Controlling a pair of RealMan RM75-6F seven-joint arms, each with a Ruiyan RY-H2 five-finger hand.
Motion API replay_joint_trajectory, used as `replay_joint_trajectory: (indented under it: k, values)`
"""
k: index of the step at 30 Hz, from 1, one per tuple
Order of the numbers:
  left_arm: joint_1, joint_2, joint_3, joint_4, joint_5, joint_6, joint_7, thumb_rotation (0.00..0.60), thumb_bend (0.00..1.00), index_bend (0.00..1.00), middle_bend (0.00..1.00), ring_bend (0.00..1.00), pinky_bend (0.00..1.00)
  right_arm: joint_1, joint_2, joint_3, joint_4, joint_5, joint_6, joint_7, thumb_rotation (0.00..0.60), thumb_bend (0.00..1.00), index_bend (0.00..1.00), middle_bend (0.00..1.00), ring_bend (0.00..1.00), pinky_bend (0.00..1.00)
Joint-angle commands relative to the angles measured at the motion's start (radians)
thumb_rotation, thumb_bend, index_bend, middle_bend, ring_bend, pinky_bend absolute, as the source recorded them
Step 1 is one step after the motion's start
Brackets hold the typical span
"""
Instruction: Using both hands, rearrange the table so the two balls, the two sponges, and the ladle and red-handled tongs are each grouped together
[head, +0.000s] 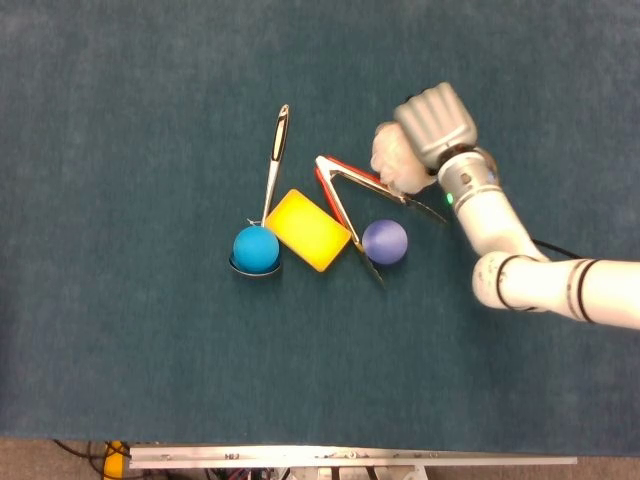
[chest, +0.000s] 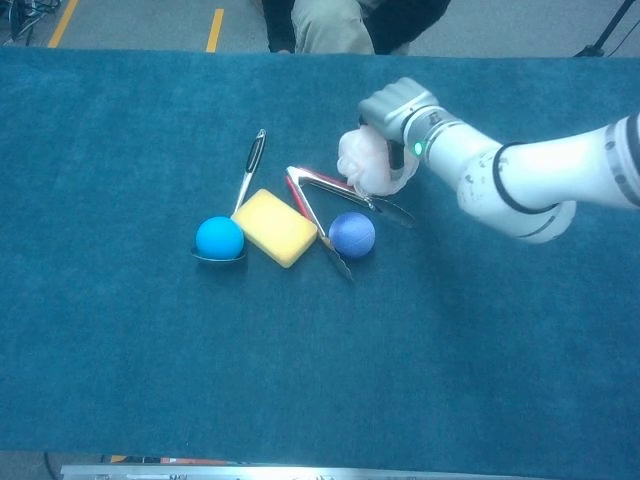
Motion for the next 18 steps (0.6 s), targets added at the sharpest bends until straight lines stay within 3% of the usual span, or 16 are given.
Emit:
replay_joint_trajectory:
  k: [1,12,18]
  values:
    - [0.0,-0.003,0.0,0.004,-0.002,-0.004,-0.003,0.6,0.58,0.14,0.1,0.06,0.0,-0.026,0.044,0.003,-0.033,-0.028,0.008,0.033,0.6,0.03,0.48,0.41,0.38,0.49]
    - [-0.022,-0.02,-0.007,0.016,0.001,-0.036,-0.003,0.6,0.58,0.14,0.1,0.06,0.0,-0.102,0.19,-0.027,-0.072,-0.036,0.018,0.086,0.6,0.03,0.48,0.41,0.38,0.49]
    - [-0.03,-0.026,-0.009,0.02,0.0,-0.048,-0.006,0.6,0.58,0.14,0.1,0.06,0.0,-0.127,0.2,-0.063,-0.042,-0.022,0.001,0.075,0.6,0.03,0.48,0.41,0.38,0.49]
